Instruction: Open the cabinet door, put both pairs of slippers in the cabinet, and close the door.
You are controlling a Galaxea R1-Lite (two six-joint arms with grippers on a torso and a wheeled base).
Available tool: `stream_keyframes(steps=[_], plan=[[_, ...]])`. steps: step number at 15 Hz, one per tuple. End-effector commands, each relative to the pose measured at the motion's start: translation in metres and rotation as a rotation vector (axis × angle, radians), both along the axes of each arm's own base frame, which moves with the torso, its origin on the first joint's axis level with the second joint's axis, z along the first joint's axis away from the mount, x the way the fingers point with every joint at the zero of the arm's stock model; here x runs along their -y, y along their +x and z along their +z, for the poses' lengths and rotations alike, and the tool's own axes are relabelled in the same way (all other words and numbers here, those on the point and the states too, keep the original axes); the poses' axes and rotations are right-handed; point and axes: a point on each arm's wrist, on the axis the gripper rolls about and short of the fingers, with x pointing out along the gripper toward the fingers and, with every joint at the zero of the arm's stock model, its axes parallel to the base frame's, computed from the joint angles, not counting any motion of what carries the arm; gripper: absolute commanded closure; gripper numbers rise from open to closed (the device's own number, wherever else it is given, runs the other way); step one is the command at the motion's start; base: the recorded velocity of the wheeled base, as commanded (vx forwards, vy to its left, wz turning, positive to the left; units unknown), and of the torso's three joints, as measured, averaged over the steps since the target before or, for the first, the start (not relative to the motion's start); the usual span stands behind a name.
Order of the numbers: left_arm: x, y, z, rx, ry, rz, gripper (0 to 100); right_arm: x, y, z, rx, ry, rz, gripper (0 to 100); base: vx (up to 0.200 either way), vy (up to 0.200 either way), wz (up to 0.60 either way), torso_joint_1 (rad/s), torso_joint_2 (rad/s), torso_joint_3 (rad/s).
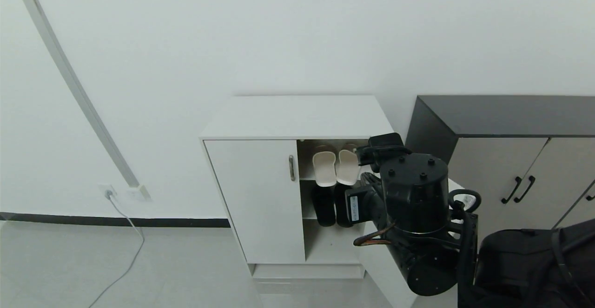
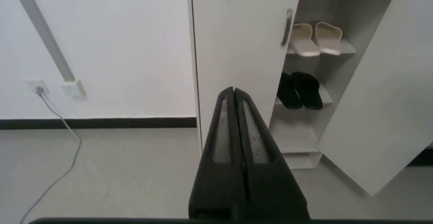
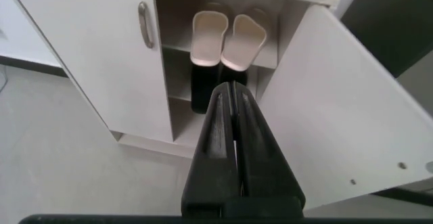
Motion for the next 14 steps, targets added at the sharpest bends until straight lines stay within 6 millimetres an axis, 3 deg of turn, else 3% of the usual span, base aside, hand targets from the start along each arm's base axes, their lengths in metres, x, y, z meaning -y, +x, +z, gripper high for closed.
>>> stream_keyframes(steps=[1, 7, 11, 14], plan=[[0.0000, 0.0001, 0.0000, -0.001, 0.000, -0.001, 100, 0.0007, 0.0031, -0.0026, -0.004, -0.005, -0.008, 100, 0.000, 0.000, 0.00, 0.271, -0.60, -0.344], [0.0000, 0.0001, 0.0000, -0.001, 0.000, -0.001, 100, 0.0035, 0.0070, -0.0050, -0.013, -0.009, -0.002, 100, 0.000, 0.000, 0.00, 0.212, -0.46, -0.253], [0.0000, 0.0001, 0.0000, -0.001, 0.000, 0.001, 100, 0.0044, 0.0084, -0.0077, -0.018, -0.016, -0.007, 100, 0.000, 0.000, 0.00, 0.029, -0.06, -0.028], [0.0000, 0.0002, -0.0004, -0.003, 0.000, -0.001, 100, 0.0051, 0.0085, -0.0098, -0.023, -0.022, -0.008, 100, 0.000, 0.000, -0.60, 0.005, 0.00, 0.002]])
